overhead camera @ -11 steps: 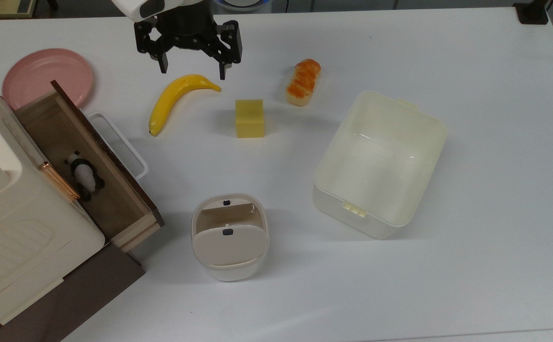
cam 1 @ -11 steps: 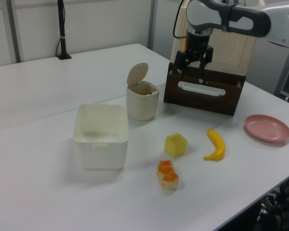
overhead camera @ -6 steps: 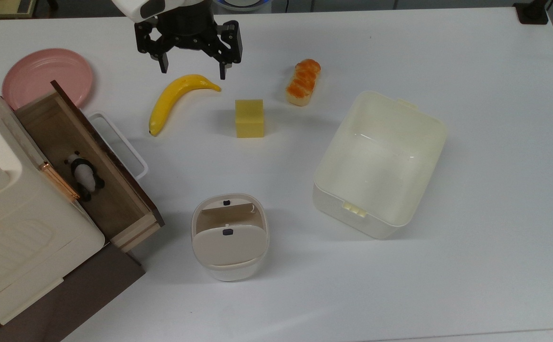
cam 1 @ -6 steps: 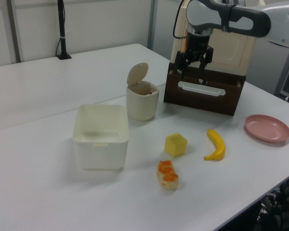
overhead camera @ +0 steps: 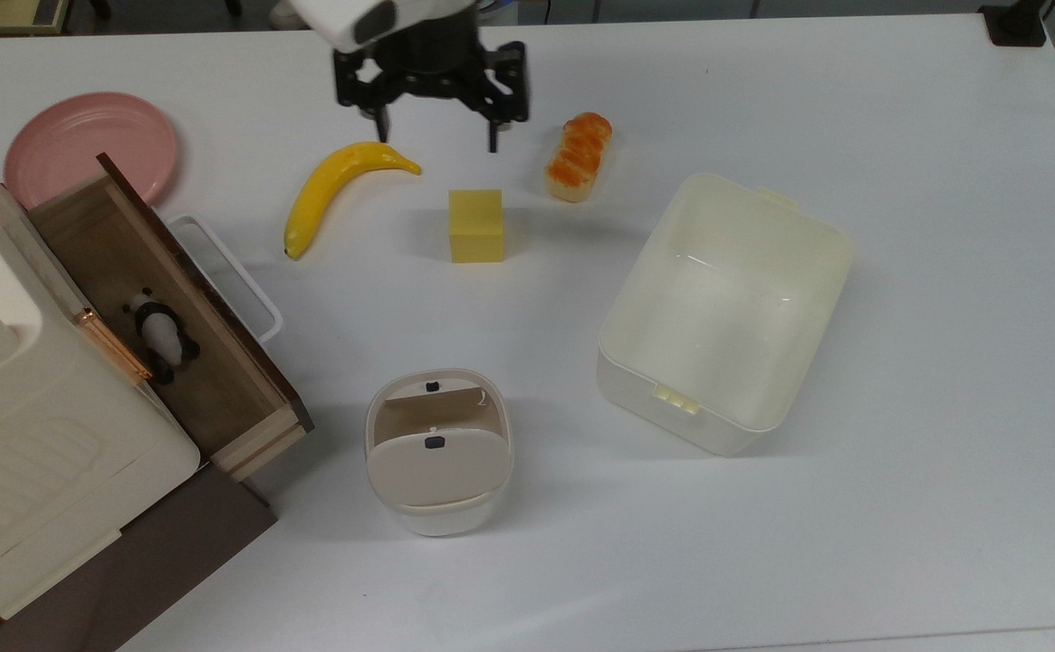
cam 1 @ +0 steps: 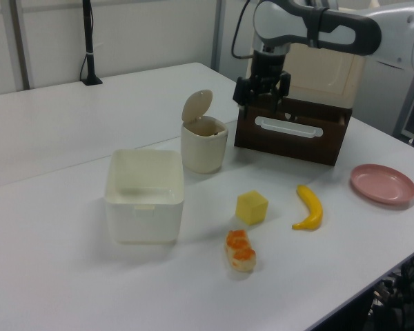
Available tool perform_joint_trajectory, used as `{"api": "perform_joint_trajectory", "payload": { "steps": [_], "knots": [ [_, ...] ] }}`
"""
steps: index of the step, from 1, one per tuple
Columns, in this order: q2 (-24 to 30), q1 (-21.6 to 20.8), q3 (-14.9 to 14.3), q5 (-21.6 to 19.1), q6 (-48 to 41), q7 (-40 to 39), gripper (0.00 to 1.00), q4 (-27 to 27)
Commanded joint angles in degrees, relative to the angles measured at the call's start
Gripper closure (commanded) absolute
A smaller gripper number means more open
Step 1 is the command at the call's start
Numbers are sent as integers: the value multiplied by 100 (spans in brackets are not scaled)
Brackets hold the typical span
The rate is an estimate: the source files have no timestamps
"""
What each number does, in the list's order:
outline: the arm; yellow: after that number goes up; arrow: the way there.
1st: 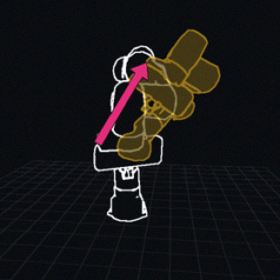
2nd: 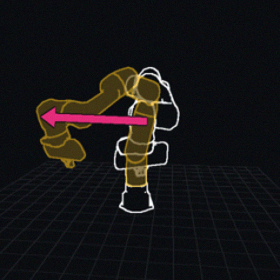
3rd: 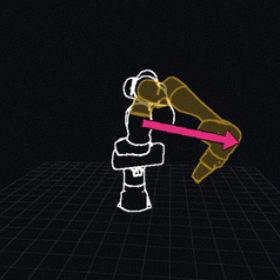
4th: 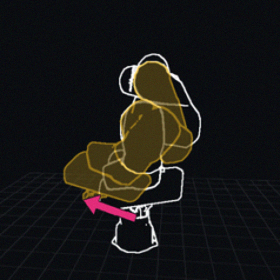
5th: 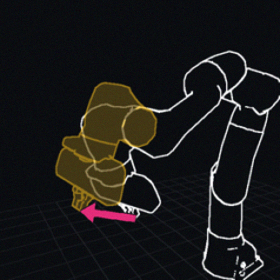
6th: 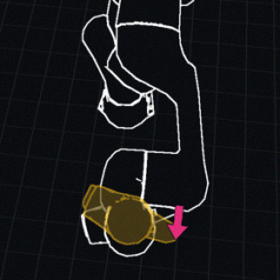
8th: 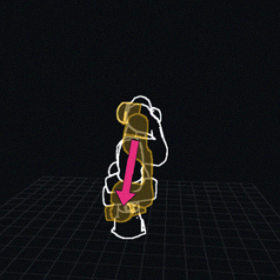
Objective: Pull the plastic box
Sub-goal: 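Move the gripper over toward the translucent white plastic box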
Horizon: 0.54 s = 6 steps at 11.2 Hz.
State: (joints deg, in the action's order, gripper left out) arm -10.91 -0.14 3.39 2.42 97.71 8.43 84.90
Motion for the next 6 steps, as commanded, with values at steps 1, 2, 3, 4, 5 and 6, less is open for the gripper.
{"api": "perform_joint_trajectory", "payload": {
  "steps": [1,2,3,4,5,6],
  "knots": [
    [1,-319,-31,-206,-68,508,0,106],
    [-25,-416,-31,-216,-59,597,0,114],
    [-34,-486,-31,-207,-76,311,0,184],
    [-52,-496,-31,-216,-59,-266,0,246],
    [-113,-496,-31,-216,-76,-403,0,238],
    [-122,-505,-31,-216,-76,-500,0,237]
  ]
}}
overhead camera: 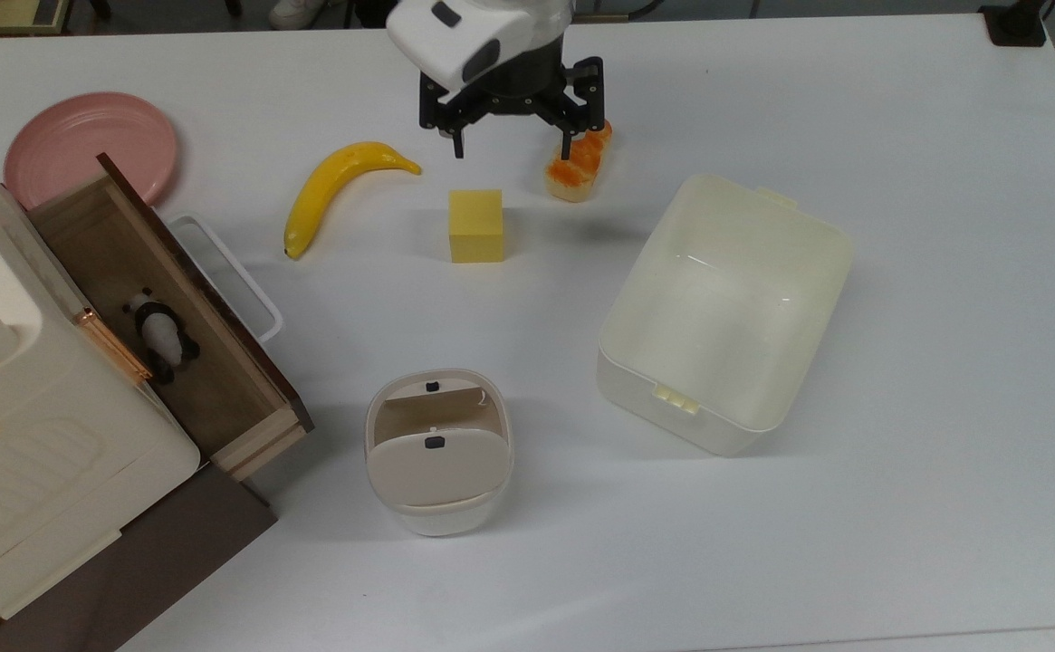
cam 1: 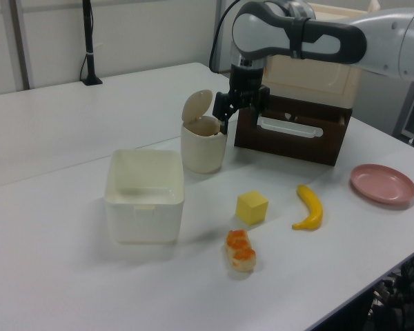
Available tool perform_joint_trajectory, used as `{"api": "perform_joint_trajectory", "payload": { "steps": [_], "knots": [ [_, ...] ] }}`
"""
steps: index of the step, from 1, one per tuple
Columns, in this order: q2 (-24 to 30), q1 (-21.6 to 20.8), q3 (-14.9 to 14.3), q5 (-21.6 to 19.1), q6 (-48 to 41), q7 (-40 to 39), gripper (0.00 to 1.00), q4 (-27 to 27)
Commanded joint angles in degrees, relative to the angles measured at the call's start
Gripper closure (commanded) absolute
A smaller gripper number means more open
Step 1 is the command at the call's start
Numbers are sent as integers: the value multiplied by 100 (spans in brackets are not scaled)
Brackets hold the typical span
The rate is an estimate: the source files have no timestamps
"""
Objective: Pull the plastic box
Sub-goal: 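Move the gripper over toward the translucent white plastic box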
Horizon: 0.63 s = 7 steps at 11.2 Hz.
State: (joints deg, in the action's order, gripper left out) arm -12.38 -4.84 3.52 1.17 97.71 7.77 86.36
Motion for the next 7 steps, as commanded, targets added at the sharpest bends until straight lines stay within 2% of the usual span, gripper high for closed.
{"api": "perform_joint_trajectory", "payload": {
  "steps": [1,2,4,6,7],
  "knots": [
    [-1,-113,-45,-91,-59,-382,0,92],
    [-27,-279,-53,-56,-50,-451,0,101],
    [-281,-525,-53,-30,-50,-1710,0,101],
    [-518,-597,-53,-82,89,-2233,0,57],
    [-667,-780,-62,-21,430,-2810,0,39]
  ]
}}
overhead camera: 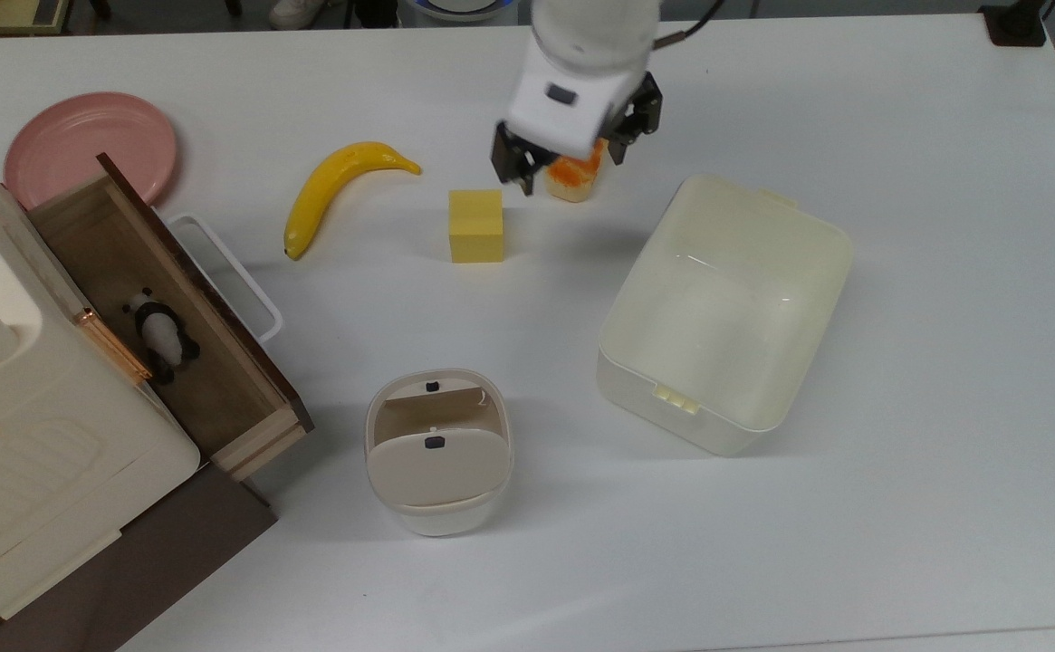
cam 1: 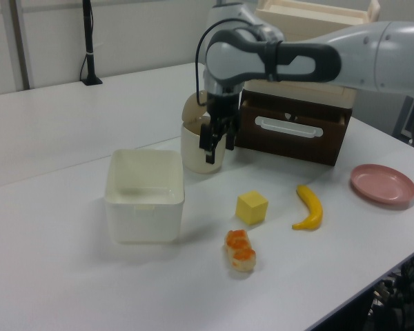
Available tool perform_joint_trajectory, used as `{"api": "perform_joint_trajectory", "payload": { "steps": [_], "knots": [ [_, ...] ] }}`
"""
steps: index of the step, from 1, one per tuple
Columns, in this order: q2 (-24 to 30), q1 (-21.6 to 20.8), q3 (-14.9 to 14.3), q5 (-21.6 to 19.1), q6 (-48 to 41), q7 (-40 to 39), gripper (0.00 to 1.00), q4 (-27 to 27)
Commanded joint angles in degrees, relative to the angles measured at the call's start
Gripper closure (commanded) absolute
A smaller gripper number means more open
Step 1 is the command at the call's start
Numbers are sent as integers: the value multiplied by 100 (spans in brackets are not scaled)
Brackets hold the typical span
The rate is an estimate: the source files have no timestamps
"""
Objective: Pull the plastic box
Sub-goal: 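Move the gripper over toward the translucent white plastic box, then lower the gripper fingers inside the box rim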
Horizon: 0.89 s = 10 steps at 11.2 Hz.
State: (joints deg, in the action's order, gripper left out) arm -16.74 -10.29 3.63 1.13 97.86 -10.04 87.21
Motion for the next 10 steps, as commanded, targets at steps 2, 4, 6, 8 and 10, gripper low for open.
{"api": "perform_joint_trajectory", "payload": {
  "steps": [2,4,6,8,10],
  "knots": [
    [-382,-404,-73,238,1163,-2093,0,-46],
    [-461,-439,-73,274,1339,-2544,0,-150],
    [-566,-605,-82,300,1577,-2669,0,-195],
    [-899,-737,-91,379,1893,-2652,0,-292],
    [-1128,-966,-91,563,2008,-2608,0,-301]
  ]
}}
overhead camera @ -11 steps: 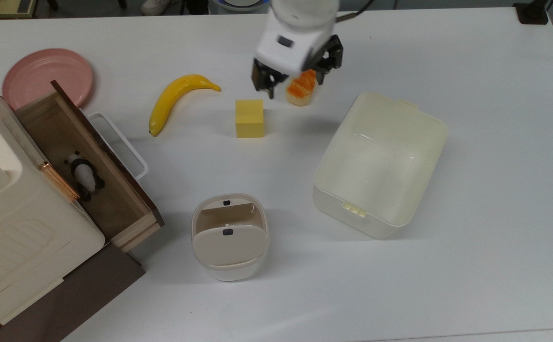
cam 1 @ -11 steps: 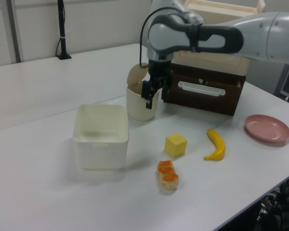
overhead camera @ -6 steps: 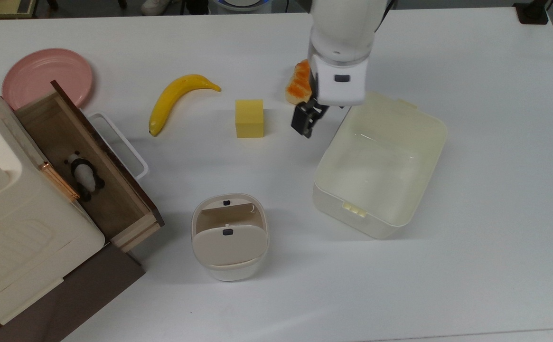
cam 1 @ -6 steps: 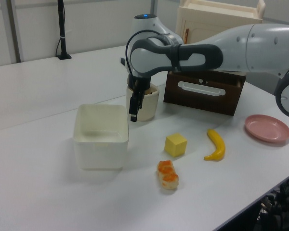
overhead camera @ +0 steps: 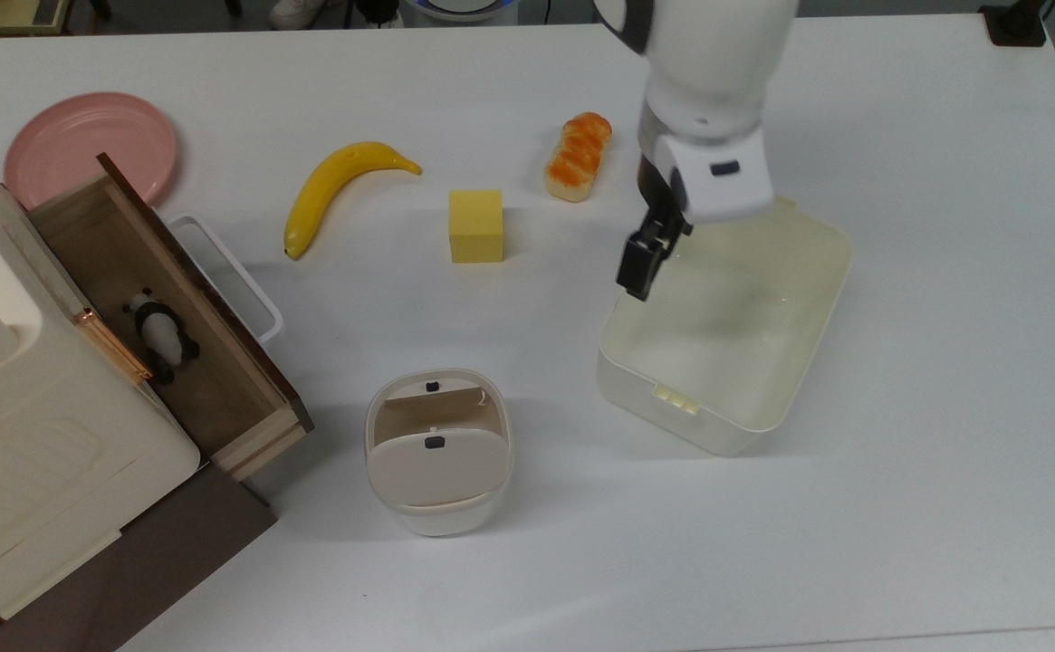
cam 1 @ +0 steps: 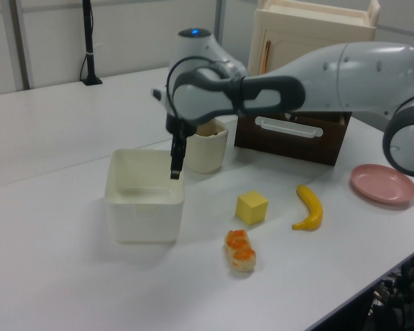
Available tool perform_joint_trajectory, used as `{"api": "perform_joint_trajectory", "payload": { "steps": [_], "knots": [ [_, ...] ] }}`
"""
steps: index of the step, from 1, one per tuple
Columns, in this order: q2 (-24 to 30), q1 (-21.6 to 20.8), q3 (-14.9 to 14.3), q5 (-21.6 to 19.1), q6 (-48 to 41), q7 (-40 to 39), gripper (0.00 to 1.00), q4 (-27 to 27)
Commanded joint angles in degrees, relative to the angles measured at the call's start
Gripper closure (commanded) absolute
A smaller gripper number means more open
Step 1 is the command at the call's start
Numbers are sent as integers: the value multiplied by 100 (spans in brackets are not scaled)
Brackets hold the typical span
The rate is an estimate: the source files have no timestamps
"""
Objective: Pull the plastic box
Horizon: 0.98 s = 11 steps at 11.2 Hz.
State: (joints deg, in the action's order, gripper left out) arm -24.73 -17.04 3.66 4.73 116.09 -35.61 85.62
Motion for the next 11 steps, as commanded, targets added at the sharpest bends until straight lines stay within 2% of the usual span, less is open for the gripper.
{"api": "perform_joint_trajectory", "payload": {
  "steps": [1,5,8,11],
  "knots": [
    [-374,-343,-94,204,186,-51,0,-133],
    [-348,-265,-94,362,124,-104,0,-63],
    [-287,-142,-155,415,-138,-454,0,52],
    [-23,148,-146,406,-516,-788,0,95]
  ]
}}
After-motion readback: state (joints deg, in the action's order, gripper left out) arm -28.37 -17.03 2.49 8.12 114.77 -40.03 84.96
